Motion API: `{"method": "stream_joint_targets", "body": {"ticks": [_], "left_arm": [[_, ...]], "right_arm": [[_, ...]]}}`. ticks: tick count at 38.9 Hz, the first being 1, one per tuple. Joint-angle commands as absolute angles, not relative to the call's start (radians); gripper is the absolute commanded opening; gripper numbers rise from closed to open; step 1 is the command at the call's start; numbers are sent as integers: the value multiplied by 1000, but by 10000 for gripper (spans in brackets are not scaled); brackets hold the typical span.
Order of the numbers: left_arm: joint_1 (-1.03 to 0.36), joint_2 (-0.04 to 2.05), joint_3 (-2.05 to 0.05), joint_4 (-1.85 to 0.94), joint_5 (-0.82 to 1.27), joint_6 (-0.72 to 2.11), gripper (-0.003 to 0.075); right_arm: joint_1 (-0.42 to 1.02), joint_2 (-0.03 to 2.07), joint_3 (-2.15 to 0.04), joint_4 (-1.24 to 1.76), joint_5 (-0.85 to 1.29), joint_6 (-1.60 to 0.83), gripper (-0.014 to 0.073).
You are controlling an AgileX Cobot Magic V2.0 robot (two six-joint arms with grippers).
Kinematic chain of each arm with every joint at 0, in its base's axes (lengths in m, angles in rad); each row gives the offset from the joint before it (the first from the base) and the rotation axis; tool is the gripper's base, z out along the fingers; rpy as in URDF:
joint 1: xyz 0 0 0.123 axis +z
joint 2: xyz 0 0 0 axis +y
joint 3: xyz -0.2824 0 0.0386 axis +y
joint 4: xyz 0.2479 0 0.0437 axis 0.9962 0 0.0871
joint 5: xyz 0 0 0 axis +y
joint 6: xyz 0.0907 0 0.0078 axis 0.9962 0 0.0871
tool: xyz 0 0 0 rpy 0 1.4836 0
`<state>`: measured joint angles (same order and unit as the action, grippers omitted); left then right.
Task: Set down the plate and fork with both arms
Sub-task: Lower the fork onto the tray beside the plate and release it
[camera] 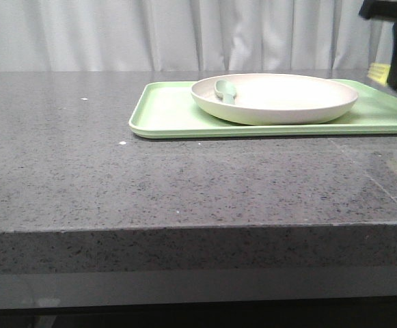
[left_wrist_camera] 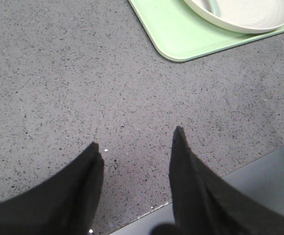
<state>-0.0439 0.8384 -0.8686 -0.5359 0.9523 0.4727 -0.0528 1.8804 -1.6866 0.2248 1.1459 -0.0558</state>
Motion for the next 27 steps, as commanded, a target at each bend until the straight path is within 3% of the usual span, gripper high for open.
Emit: {"method": "stream_joint_targets", "body": {"ticks": [1, 18, 27], "left_arm": [[-40, 834, -896, -571, 898, 474, 325], [-40, 834, -896, -571, 898, 474, 325], [-40, 834, -896, -571, 898, 474, 325]], "right_arm": [[-57, 1870, -1710, 292, 1090, -87, -39], [-57, 1900, -1710, 306, 1024, -88, -13], [-57, 1900, -1710, 303, 1023, -88, 182]]}}
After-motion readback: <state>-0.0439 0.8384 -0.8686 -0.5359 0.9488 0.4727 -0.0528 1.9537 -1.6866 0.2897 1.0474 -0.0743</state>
